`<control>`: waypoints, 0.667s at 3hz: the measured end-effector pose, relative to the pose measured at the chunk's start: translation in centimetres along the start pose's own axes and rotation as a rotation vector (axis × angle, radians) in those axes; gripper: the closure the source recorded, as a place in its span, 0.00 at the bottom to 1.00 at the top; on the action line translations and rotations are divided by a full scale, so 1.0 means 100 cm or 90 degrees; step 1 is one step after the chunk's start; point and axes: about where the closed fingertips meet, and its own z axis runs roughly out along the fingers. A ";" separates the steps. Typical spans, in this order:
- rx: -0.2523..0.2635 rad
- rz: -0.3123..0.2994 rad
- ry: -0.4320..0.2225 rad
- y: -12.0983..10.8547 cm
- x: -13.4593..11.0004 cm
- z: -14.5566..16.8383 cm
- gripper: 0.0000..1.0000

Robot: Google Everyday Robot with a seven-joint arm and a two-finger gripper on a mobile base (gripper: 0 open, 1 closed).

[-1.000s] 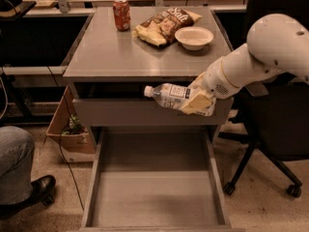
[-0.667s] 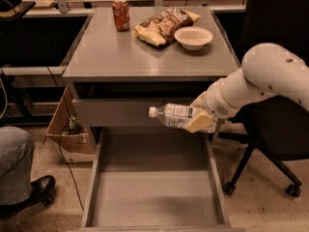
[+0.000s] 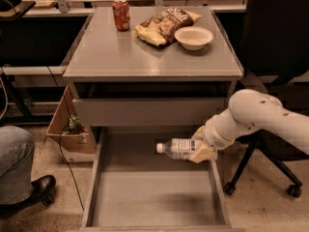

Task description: Place blue plastic bottle into middle drawer

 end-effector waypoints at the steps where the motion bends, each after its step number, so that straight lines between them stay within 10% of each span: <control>1: -0.046 0.013 -0.002 0.014 0.039 0.059 1.00; 2: -0.046 0.013 -0.003 0.014 0.039 0.059 1.00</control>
Offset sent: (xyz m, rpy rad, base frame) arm -0.0047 -0.0077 -0.0526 0.0093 0.0447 0.0114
